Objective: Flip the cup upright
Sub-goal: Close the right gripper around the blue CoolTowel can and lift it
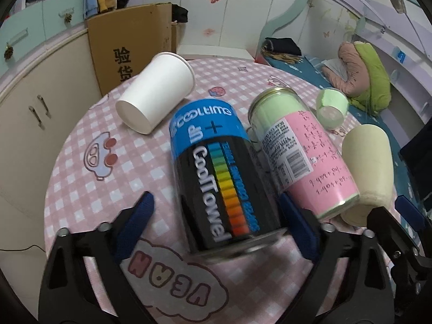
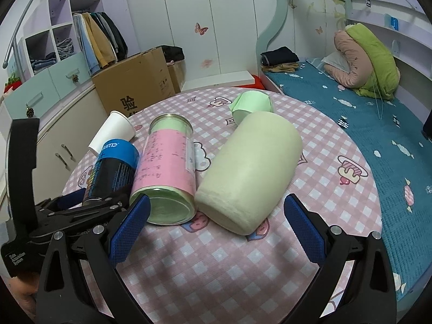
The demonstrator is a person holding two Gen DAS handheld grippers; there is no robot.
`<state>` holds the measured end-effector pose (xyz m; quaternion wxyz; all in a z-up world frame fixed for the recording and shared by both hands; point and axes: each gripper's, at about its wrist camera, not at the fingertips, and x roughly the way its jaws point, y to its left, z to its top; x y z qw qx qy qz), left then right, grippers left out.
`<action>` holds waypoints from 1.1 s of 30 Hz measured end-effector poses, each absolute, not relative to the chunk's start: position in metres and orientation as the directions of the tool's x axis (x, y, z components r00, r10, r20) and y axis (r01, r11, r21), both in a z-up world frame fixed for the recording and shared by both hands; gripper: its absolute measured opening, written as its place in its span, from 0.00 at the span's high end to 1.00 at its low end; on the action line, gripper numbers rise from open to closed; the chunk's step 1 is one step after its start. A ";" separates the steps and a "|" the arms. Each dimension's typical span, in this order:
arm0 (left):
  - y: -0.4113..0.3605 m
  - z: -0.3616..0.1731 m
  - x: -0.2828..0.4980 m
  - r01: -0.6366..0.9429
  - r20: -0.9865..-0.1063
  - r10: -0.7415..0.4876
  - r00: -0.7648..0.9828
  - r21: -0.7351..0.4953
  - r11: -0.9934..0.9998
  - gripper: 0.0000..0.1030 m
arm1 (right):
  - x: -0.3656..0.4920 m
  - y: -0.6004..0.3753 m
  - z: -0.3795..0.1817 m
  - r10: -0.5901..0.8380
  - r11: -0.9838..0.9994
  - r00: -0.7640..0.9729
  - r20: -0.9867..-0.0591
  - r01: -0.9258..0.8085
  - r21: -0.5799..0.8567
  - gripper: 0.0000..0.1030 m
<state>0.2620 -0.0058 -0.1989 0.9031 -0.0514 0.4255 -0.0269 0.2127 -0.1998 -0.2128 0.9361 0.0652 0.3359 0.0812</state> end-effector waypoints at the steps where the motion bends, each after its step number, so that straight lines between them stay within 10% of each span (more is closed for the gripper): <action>1: -0.006 -0.200 0.262 0.008 -0.773 -0.097 0.627 -0.118 0.993 0.30 | 0.212 -0.200 -0.213 0.196 0.979 0.761 -0.619 -0.110 0.175 0.07; 33: 0.003 -0.188 0.143 0.073 -0.777 -0.137 0.614 -0.117 0.990 0.29 | 0.117 -0.178 -0.196 0.136 0.991 0.778 -0.613 -0.096 0.097 0.07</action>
